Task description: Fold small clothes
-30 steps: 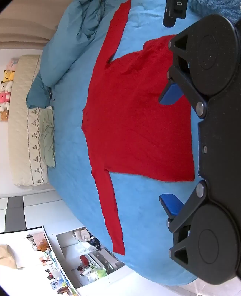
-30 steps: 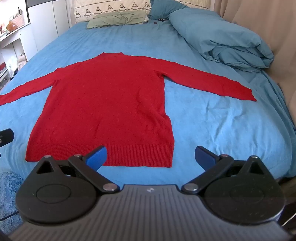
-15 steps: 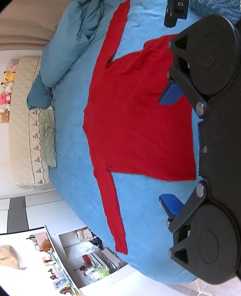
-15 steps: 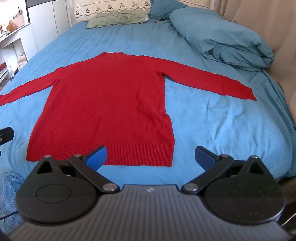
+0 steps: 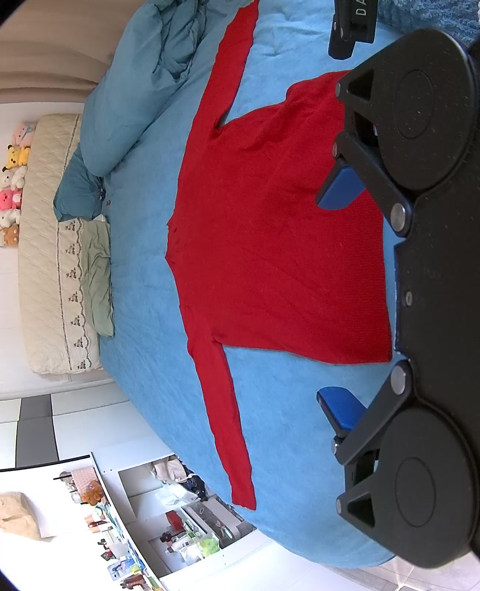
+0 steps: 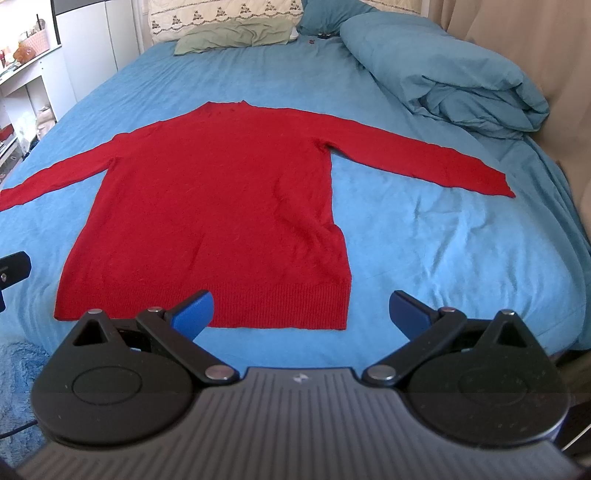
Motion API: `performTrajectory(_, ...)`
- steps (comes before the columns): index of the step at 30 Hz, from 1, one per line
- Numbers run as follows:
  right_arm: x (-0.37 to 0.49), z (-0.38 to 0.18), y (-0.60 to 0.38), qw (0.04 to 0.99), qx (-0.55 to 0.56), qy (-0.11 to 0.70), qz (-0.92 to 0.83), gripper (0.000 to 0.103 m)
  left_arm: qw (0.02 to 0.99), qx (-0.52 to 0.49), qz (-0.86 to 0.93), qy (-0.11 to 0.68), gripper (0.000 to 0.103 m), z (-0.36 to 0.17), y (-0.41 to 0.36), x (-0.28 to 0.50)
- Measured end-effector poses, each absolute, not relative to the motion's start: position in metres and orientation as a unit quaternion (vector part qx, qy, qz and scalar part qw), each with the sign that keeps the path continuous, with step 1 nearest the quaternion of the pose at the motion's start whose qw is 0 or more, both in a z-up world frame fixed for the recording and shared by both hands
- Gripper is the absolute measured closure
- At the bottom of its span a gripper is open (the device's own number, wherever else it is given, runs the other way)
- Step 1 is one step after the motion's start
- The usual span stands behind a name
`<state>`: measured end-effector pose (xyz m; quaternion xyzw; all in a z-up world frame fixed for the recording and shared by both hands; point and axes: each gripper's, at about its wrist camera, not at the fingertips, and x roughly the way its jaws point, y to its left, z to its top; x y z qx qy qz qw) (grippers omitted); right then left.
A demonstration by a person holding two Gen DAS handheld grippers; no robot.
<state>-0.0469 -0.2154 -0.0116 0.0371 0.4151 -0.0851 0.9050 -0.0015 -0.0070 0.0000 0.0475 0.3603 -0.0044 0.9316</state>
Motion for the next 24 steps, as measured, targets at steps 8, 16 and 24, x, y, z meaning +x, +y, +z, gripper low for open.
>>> performTrajectory(8,-0.0464,-0.0120,-0.2156,0.905,0.039,0.416,-0.082,0.000,0.932,0.047,-0.006,0.360,0.000,0.0003,-0.0079,-0.0017)
performTrajectory(16,-0.0466,-0.0126,-0.2155,0.905,0.039,0.416,-0.081,0.000,0.932,0.045,-0.007,0.361,0.000,0.0004,-0.0073,-0.0016)
performTrajectory(24,-0.0459,-0.0123,-0.2145,0.905,0.038,0.417,-0.080,0.000,0.932,0.046,-0.006,0.360,0.000,0.0011,-0.0067,-0.0021)
